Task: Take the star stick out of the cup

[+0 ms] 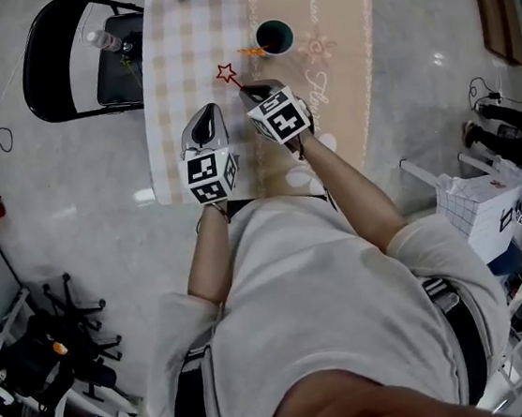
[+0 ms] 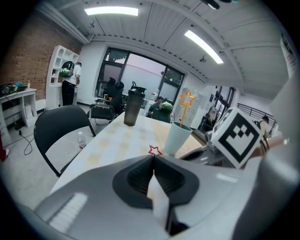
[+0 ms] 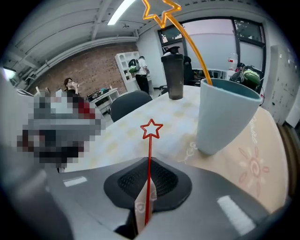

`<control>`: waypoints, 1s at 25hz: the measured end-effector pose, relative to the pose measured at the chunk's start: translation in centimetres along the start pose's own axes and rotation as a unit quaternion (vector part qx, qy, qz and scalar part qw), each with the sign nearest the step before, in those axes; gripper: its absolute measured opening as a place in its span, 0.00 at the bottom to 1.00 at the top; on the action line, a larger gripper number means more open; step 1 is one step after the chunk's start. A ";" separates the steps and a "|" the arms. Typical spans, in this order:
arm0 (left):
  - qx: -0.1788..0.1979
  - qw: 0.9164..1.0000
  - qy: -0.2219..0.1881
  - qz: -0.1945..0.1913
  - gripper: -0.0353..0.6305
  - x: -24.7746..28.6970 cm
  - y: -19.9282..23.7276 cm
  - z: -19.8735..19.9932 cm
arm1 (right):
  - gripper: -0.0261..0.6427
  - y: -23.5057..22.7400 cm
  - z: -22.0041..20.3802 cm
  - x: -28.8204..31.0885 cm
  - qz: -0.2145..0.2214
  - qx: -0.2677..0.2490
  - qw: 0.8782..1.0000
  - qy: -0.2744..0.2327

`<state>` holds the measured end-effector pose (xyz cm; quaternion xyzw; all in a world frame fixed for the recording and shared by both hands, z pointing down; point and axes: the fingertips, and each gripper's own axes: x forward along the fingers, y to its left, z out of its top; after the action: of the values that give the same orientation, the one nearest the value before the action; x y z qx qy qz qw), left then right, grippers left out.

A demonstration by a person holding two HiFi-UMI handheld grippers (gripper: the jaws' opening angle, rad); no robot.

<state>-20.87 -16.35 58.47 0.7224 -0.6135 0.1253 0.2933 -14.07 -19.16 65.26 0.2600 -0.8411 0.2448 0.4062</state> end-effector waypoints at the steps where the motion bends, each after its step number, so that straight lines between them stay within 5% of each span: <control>1: -0.002 1.000 0.002 -0.006 0.06 0.5 -0.2 -0.1 | 0.06 -0.4 -0.1 0.1 -0.006 0.001 1.000 0.002; 9: 0.018 0.998 -0.003 -0.059 0.06 2.8 -1.7 1.0 | 0.08 -1.7 -0.4 0.8 -0.033 0.018 0.999 -0.003; 12: 0.034 0.996 -0.006 -0.077 0.06 3.3 -2.6 1.4 | 0.24 -2.1 -0.4 0.5 -0.038 0.022 0.999 -0.011; 21: 0.076 0.989 -0.030 -0.122 0.06 5.0 -5.8 3.9 | 0.04 -3.1 -1.9 -7.8 -0.091 0.070 0.987 -0.113; 25: 0.081 0.985 -0.039 -0.147 0.10 5.7 -7.7 4.8 | 0.04 -2.9 -3.5 -11.3 -0.110 0.096 0.979 -0.143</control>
<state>-13.07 -23.14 55.64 0.8304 -0.4996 0.1022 0.2245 -4.24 -16.49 58.65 0.4207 -0.8293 0.2388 0.2796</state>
